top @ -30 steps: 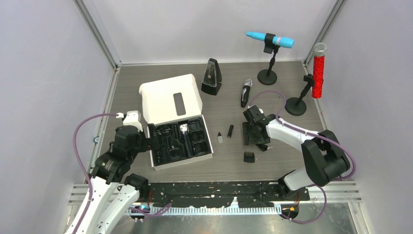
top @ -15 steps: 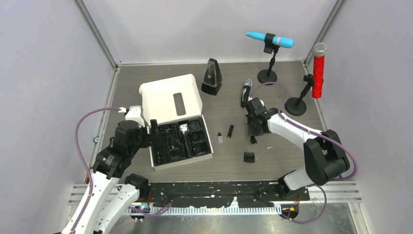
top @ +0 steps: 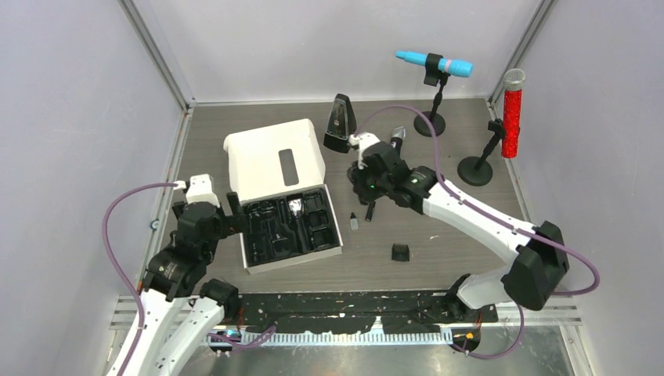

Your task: Sort the hair-cutting tools

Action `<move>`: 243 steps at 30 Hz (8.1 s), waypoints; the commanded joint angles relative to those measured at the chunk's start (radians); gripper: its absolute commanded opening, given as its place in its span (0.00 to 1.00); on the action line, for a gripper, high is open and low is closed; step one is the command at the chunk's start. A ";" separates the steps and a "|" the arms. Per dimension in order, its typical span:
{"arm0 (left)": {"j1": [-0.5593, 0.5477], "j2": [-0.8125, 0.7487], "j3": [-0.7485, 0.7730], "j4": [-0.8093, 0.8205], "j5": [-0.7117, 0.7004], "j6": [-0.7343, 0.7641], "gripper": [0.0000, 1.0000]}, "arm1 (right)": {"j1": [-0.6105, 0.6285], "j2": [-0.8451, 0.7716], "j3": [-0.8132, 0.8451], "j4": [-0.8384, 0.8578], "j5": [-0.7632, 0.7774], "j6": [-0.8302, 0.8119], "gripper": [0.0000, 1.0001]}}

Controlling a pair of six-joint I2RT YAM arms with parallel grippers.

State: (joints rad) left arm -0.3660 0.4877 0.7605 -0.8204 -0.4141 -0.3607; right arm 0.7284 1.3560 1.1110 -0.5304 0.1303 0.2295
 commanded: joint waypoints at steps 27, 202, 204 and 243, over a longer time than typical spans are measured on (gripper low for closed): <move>0.009 -0.045 -0.009 0.004 -0.268 -0.053 0.99 | 0.323 0.798 0.719 0.255 -0.349 -0.166 0.18; -0.099 0.798 -0.050 0.370 -0.009 -0.824 0.15 | 0.052 -0.632 -0.597 0.291 0.353 0.020 0.81; -0.099 0.825 -0.042 0.370 -0.003 -0.815 0.15 | 0.052 -0.629 -0.597 0.292 0.353 0.019 0.81; -0.093 0.147 0.144 0.003 -0.050 0.132 1.00 | -0.035 0.099 -0.162 0.092 0.151 0.329 0.79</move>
State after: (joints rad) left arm -0.4625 0.6930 0.9245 -0.8467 -0.4789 -0.3843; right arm 0.7353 1.3972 0.8795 -0.4702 0.3004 0.4782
